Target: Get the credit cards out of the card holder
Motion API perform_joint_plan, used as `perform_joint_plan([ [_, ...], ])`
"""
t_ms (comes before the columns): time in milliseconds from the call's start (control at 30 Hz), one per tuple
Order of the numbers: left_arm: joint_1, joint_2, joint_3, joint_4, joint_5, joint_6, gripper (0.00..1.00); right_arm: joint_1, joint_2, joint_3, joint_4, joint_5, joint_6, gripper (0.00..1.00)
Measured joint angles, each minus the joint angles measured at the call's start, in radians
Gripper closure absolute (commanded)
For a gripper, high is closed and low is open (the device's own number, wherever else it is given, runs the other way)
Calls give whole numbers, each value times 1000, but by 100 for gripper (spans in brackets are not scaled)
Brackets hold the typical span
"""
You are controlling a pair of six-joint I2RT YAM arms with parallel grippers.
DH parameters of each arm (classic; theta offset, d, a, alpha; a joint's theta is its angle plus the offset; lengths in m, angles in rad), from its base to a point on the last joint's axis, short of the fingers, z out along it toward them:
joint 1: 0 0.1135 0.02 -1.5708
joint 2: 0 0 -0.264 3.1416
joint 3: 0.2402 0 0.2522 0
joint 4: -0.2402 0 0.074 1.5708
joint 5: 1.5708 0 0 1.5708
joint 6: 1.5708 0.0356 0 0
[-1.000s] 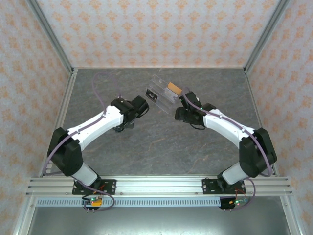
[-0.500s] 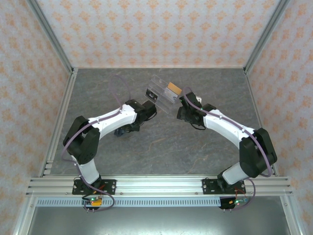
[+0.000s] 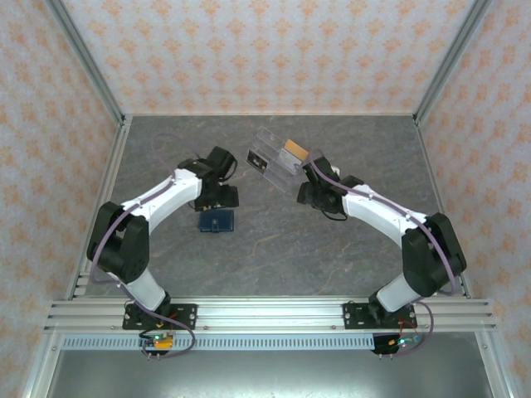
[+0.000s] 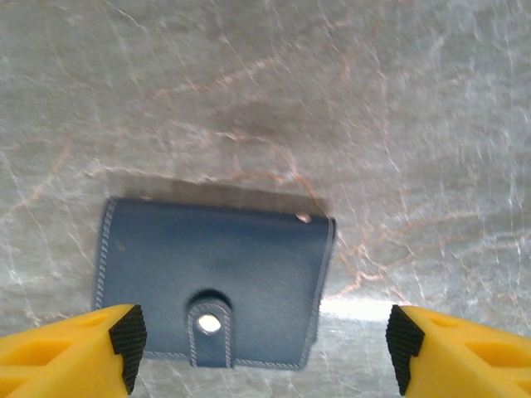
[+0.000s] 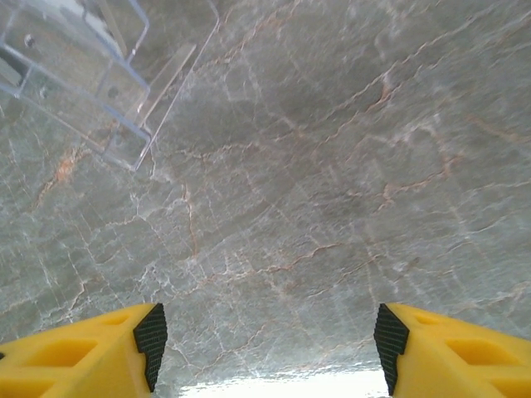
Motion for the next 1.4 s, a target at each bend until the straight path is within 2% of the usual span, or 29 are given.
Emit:
perform_joint_plan([
  [100, 59, 14, -2, 25, 37, 36, 18, 0, 20, 0, 15, -47, 0, 25],
  [167, 85, 38, -2, 39, 52, 61, 17, 0, 31, 0, 22, -73, 3, 19],
  [300, 103, 108, 1, 66, 86, 96, 15, 0, 40, 0, 31, -106, 6, 13],
  [467, 103, 185, 14, 83, 113, 116, 13, 0, 40, 0, 39, -125, 8, 12],
  [700, 103, 187, 7, 92, 115, 124, 13, 1, 47, 10, 39, -142, 8, 12],
  [1000, 103, 40, -173, 112, 145, 79, 9, 18, 53, 13, 37, -142, 7, 13],
  [1167, 84, -42, -275, 146, 208, 20, 9, 30, 56, 23, 37, -138, 7, 13],
  [1300, 76, -59, -336, 221, 301, -32, 11, 38, 58, 23, 36, -137, 8, 14],
  [1400, 77, -65, -335, 227, 313, -39, 12, 42, 63, 27, 33, -131, 8, 15],
])
